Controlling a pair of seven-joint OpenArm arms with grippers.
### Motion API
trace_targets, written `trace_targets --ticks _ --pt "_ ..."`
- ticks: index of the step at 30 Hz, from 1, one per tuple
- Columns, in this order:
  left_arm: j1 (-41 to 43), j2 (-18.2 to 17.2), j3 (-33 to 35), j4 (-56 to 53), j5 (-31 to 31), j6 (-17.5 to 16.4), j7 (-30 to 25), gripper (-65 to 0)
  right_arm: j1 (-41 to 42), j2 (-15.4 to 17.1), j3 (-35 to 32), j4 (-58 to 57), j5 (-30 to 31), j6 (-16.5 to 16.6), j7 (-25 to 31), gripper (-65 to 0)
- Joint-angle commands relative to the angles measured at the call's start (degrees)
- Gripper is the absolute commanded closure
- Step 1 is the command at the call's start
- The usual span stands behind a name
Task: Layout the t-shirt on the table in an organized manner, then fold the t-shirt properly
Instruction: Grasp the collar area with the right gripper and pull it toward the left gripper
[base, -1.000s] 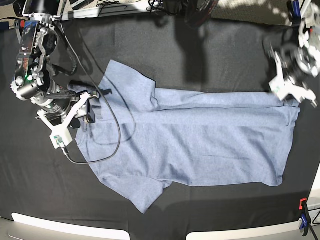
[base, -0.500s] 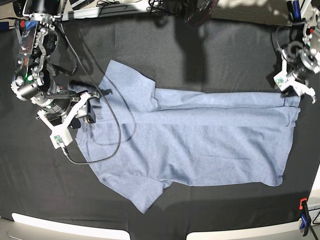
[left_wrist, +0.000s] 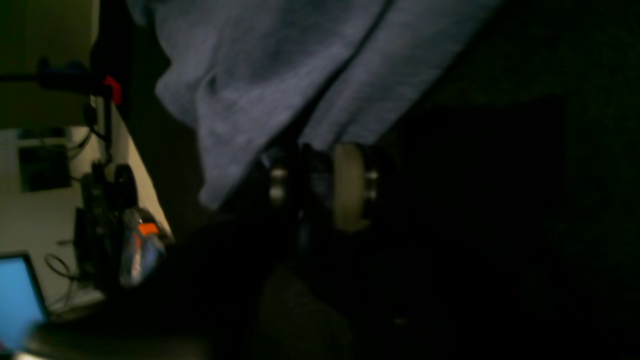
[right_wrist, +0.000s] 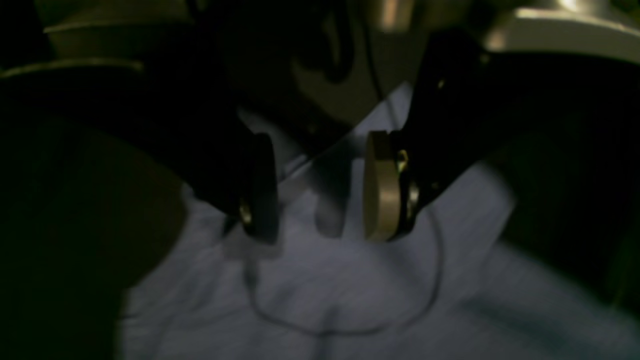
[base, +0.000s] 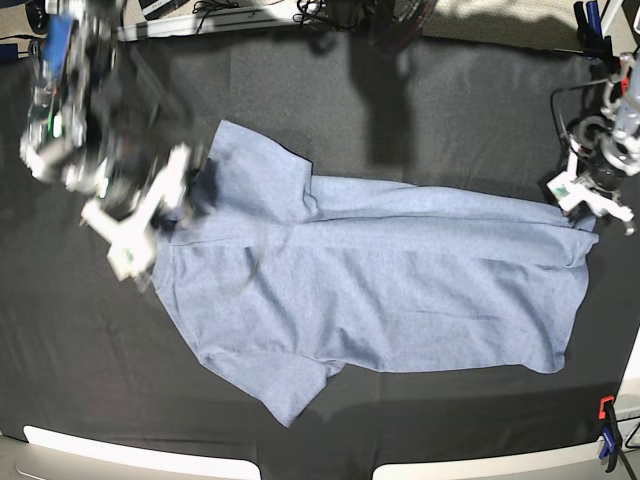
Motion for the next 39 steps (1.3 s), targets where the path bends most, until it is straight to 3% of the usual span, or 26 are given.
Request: trace_targets --ticks 1,4,9,13,20,28,31,39 --pt "-0.22 -0.63 0.42 0.04 0.24 -1.31 0.96 0.0 -0.52 0.98 -0.37 2.32 0.39 0.76 1.88 -26.5" --pt "-0.20 -0.37 0.39 0.04 0.17 -0.39 1.14 0.0 -3.37 3.19 -4.74 3.23 -5.64 1.29 4.63 -25.5" --pt "-0.17 -0.39 0.35 0.04 0.17 0.39 6.19 0.0 -5.64 8.09 -18.08 3.15 -21.16 0.92 8.22 -22.2" --pt "-0.17 -0.37 0.35 0.04 0.15 0.39 6.34 0.0 -5.70 10.80 -23.91 2.47 -32.68 -5.33 11.23 -22.2" --pt "-0.17 -0.37 0.35 0.04 0.15 0.42 6.34 0.0 -5.66 15.26 -24.06 -3.48 -34.47 -6.21 12.31 -22.2" --pt "-0.17 -0.37 0.35 0.04 0.15 0.39 6.58 0.0 2.19 15.50 -24.09 -13.16 -35.23 -6.62 15.02 -22.2" --pt "-0.17 -0.37 0.35 0.04 0.15 0.42 6.58 0.0 4.98 15.52 -24.41 -16.26 -32.48 -6.34 14.86 -22.2" --pt "-0.17 -0.37 0.35 0.04 0.15 0.39 6.56 0.0 7.67 15.50 -32.70 -19.10 -36.33 -6.62 14.73 -22.2"
